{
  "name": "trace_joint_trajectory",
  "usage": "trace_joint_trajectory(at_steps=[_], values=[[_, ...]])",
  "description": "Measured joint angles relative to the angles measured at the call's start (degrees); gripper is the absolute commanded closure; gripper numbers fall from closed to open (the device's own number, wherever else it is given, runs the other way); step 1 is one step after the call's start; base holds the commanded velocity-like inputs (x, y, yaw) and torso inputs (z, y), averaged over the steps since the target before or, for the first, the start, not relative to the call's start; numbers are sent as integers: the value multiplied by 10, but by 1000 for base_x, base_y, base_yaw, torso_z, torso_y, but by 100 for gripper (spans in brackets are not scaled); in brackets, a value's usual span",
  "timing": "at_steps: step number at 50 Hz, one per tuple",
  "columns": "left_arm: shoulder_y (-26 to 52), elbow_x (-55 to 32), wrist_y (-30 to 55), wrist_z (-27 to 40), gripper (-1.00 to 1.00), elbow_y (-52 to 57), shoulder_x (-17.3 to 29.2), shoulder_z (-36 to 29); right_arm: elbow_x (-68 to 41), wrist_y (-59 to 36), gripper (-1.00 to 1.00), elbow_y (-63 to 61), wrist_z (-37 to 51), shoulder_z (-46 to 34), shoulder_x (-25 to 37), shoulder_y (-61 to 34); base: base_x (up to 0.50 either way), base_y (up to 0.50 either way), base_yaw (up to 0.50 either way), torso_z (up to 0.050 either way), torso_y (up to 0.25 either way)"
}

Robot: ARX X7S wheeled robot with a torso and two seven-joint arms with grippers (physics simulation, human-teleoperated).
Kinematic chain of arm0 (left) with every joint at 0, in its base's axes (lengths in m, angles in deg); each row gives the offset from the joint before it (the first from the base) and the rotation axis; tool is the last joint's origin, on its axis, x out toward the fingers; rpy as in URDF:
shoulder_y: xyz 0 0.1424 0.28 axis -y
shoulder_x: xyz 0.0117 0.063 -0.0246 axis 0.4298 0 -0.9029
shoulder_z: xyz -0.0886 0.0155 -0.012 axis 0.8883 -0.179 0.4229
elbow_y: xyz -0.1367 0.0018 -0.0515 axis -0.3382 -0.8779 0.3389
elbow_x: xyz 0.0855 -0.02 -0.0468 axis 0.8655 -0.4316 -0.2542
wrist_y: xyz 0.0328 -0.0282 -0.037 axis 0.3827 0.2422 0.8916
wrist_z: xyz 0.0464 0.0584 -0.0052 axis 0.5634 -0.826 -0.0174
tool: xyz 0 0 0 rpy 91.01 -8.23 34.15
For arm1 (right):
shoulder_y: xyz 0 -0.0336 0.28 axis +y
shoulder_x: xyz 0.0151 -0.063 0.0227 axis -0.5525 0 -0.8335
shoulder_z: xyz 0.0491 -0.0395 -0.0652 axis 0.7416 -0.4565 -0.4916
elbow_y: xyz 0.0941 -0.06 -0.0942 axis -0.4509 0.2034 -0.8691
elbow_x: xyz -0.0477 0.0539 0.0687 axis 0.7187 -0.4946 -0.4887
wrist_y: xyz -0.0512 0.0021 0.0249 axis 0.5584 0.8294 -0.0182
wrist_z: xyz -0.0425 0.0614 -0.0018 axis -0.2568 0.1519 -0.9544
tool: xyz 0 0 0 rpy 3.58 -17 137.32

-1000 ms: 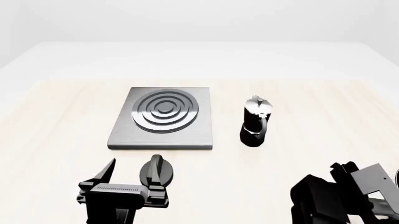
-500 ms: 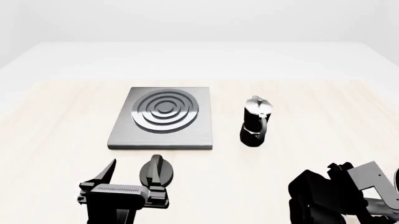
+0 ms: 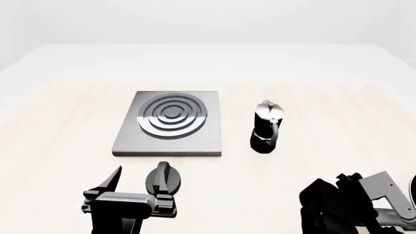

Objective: Put the frying pan on the stove.

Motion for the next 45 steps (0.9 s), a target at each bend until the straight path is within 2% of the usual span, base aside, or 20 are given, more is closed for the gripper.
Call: trace_joint_trajectory(at_steps=[7, 8, 27, 45], values=[[1, -1, -1, 1, -100, -1, 1, -1, -6, 5, -100, 10, -4, 2, 0, -1, 0, 0, 0, 0, 0], [1, -1, -1, 1, -100, -2, 1, -1, -7, 6, 100, 11, -4, 2, 0, -1, 0, 0, 0, 0, 0], [0, -3, -5, 4, -100, -4, 4, -3, -9, 23, 100, 17, -2, 5, -2, 7, 0, 0, 0, 0, 0], [1, -5, -7, 7, -100, -5, 6, -6, -17, 20, 100, -27, -7, -10, 0, 39, 0, 0, 0, 0, 0]])
